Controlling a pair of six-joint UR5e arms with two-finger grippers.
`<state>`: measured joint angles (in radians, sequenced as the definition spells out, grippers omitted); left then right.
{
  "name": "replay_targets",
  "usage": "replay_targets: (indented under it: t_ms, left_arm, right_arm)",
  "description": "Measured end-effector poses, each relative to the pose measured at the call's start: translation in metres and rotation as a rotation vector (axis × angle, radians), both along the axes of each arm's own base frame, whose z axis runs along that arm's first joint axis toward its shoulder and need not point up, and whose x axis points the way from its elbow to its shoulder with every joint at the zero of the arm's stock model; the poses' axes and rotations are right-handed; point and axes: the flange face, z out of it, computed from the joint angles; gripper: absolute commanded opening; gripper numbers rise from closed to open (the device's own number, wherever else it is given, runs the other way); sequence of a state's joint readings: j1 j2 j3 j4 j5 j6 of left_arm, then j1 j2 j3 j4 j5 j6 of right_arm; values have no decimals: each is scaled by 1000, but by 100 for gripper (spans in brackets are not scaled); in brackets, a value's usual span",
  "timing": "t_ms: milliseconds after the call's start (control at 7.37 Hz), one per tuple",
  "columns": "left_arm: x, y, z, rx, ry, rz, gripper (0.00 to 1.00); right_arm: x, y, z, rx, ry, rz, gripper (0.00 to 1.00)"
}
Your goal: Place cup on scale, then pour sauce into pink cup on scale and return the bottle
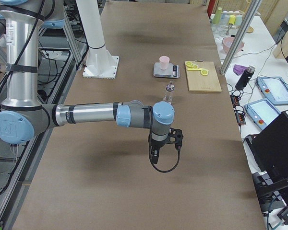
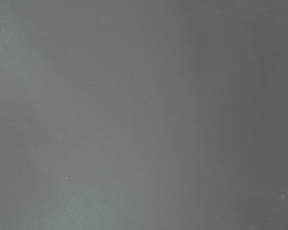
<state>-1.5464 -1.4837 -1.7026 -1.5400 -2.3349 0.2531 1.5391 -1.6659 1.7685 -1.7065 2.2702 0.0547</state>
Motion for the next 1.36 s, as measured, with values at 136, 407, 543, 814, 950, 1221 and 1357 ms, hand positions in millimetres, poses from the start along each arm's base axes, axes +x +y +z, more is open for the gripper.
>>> replay_targets:
  t_ms: [136, 407, 543, 814, 950, 1221, 1357]
  left_arm:
    - [0, 1, 2, -3, 0, 1, 98]
    - [0, 5, 5, -8, 0, 2, 98]
    - [0, 5, 5, -9, 0, 2, 98]
    - [0, 7, 6, -10, 0, 2, 98]
    - [0, 7, 6, -9, 1, 2, 98]
    - [0, 7, 5, -8, 1, 2, 98]
    - [0, 7, 5, -8, 1, 2, 98]
  right_arm:
    - [0, 1, 0, 1, 0, 0, 100]
    - [0, 3, -2, 1, -4, 3, 100]
    - [0, 6, -3, -1, -7, 5, 100]
    - [-1, 8, -5, 0, -12, 6, 100]
    - [-1, 8, -5, 0, -13, 6, 100]
    - [-1, 9, -5, -1, -14, 6, 100]
    - [-1, 10, -4, -2, -14, 6, 100]
